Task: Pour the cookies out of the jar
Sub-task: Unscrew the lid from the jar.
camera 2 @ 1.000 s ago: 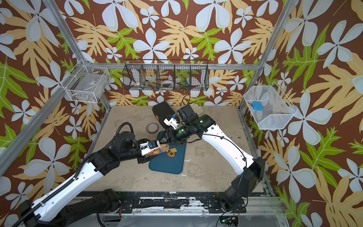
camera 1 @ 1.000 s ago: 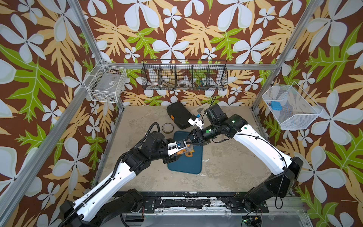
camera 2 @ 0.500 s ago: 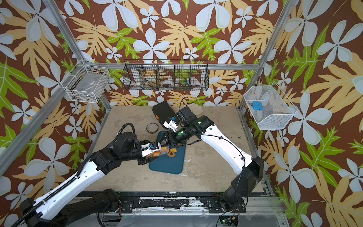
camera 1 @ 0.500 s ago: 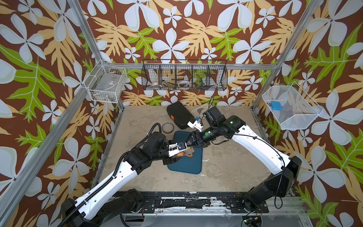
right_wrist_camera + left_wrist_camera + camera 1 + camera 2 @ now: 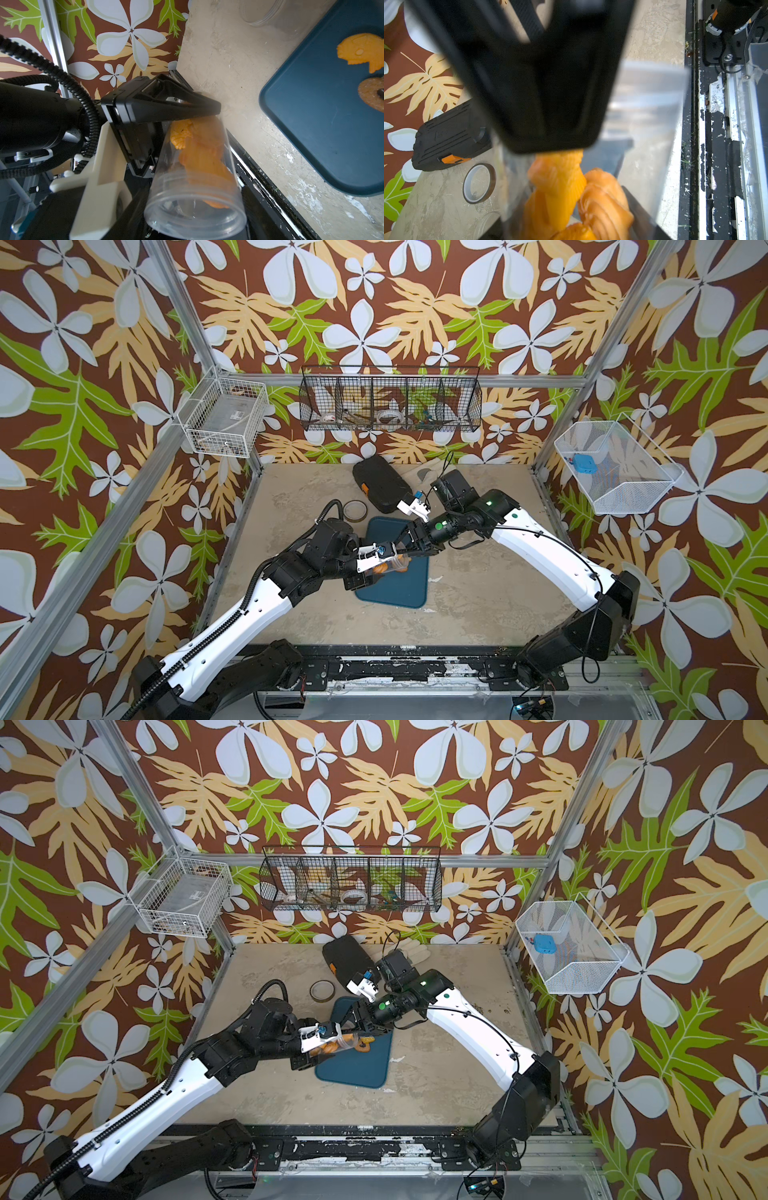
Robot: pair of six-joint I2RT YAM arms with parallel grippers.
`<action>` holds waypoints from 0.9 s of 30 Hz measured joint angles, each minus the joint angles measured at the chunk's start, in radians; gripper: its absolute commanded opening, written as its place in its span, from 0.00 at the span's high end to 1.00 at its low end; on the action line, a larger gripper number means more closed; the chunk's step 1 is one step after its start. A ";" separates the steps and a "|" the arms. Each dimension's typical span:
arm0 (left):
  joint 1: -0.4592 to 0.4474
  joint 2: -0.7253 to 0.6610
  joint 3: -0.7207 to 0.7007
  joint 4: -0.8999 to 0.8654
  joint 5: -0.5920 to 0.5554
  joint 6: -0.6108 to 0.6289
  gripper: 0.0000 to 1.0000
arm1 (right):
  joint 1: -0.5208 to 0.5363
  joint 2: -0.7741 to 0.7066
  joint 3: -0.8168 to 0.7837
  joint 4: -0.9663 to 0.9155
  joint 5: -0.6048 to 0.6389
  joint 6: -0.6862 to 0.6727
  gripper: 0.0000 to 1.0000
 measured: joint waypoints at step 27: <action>0.003 0.045 0.052 -0.101 0.196 -0.133 0.43 | -0.031 -0.063 -0.100 0.076 -0.084 -0.265 0.60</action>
